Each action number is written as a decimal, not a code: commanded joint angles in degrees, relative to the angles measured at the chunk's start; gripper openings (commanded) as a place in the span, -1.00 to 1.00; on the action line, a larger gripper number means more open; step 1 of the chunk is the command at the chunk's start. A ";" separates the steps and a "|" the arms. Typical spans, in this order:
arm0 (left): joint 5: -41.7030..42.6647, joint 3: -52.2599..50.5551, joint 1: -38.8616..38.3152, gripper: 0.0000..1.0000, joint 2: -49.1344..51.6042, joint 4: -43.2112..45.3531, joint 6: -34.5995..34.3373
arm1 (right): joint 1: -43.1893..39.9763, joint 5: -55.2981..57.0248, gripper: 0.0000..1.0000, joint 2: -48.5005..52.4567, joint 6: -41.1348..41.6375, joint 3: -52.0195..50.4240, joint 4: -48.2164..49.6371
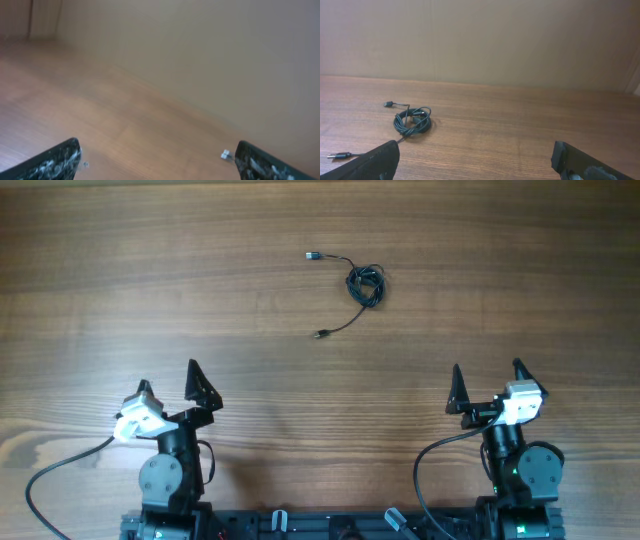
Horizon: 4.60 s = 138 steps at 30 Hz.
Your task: Untangle cables
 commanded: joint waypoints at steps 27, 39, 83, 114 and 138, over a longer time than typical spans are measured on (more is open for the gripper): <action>26.99 41.48 -1.11 0.99 44.19 -12.72 0.76 | 0.07 -0.07 0.99 -0.20 -1.05 -0.07 0.13; 27.61 48.37 -13.29 1.00 67.65 -2.91 0.59 | 0.07 -0.07 0.99 -0.20 -1.03 -0.07 0.13; 16.81 71.34 -25.00 0.24 120.10 15.58 -13.53 | 0.07 -0.07 0.99 -0.17 -1.03 -0.07 0.13; 3.34 71.34 -29.62 -0.92 113.11 -2.64 -11.21 | 0.07 -0.07 0.99 -0.17 -1.05 -0.07 0.13; 12.83 71.34 -29.83 -0.21 100.80 -35.47 -11.41 | 0.07 -0.09 0.99 -0.20 -1.03 -0.07 0.13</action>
